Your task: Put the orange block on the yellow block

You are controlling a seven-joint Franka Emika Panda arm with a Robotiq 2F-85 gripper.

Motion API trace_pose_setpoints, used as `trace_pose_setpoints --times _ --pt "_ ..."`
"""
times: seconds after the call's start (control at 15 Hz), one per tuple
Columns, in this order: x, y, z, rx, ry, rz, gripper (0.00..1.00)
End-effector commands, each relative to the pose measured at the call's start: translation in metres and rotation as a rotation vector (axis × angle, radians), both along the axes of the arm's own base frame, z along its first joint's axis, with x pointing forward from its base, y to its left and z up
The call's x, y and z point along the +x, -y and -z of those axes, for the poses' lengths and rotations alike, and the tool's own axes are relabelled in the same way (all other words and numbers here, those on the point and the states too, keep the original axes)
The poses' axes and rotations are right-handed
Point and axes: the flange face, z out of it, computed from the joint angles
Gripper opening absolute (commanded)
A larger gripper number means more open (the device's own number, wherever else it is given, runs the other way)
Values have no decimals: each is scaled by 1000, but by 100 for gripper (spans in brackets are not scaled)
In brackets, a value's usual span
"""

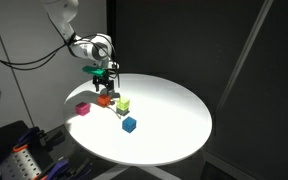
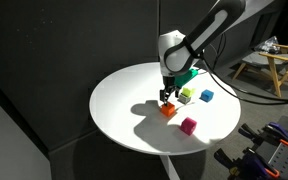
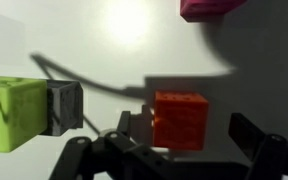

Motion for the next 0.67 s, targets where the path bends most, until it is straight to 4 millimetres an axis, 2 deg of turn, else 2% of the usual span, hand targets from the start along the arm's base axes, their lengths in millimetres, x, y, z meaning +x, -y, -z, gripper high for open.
trace_pose_setpoints --times 0.0,0.6 --pt "12 -3 8 -18 12 0 100" --pt "19 -5 28 -10 49 -19 100"
